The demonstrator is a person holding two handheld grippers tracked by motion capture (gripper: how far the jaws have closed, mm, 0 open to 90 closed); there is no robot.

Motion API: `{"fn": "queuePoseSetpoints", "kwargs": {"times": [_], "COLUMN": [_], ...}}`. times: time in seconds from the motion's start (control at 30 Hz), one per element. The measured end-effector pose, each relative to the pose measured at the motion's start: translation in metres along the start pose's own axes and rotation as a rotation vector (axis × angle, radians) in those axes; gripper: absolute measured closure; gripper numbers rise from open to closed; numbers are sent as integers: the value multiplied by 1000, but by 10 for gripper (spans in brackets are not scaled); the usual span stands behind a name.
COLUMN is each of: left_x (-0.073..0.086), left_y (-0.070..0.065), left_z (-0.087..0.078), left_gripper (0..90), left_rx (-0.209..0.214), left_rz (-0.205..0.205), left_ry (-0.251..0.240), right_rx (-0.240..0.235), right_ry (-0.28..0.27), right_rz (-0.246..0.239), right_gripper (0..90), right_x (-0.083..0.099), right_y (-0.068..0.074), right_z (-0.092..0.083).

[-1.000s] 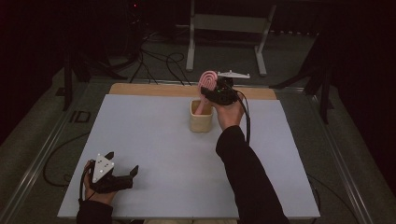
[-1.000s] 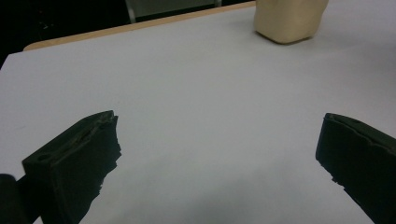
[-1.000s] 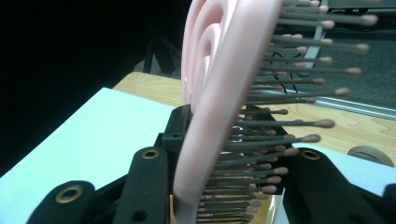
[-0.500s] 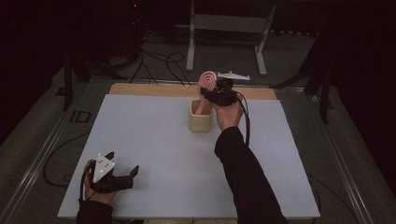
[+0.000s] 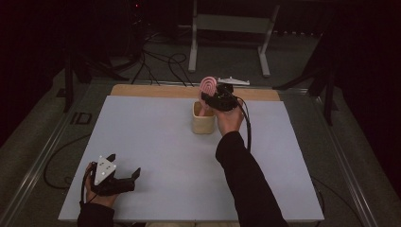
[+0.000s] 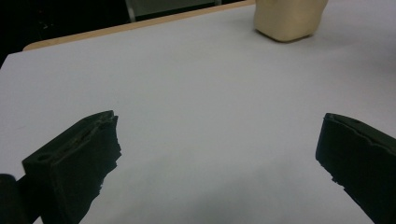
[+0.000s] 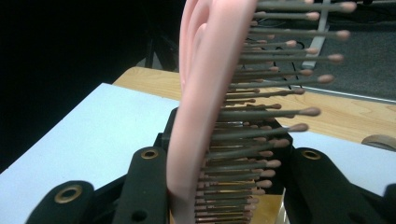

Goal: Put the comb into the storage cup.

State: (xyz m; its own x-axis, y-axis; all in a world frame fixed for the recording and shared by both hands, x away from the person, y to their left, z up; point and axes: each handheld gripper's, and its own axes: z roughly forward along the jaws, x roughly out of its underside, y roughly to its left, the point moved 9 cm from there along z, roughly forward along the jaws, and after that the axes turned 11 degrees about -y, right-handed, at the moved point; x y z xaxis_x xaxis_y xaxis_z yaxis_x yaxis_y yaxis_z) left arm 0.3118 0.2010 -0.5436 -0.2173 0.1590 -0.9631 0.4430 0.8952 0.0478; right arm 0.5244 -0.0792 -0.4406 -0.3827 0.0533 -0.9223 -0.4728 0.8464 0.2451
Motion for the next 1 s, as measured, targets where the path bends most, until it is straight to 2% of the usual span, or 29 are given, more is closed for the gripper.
{"fn": "queuePoseSetpoints", "kwargs": {"times": [0.63,1.0], "left_x": [0,0], "left_y": [-1,-1], "left_z": [0,0], "left_gripper": [1,1], "left_rx": [0,0], "left_rz": [7,8], "left_ry": [2,2], "right_rx": [-2,-8], "right_ry": [27,25], "right_rz": [-16,-20], "right_gripper": [628,625], "right_x": [13,14], "right_y": [0,1], "right_z": [4,4]}}
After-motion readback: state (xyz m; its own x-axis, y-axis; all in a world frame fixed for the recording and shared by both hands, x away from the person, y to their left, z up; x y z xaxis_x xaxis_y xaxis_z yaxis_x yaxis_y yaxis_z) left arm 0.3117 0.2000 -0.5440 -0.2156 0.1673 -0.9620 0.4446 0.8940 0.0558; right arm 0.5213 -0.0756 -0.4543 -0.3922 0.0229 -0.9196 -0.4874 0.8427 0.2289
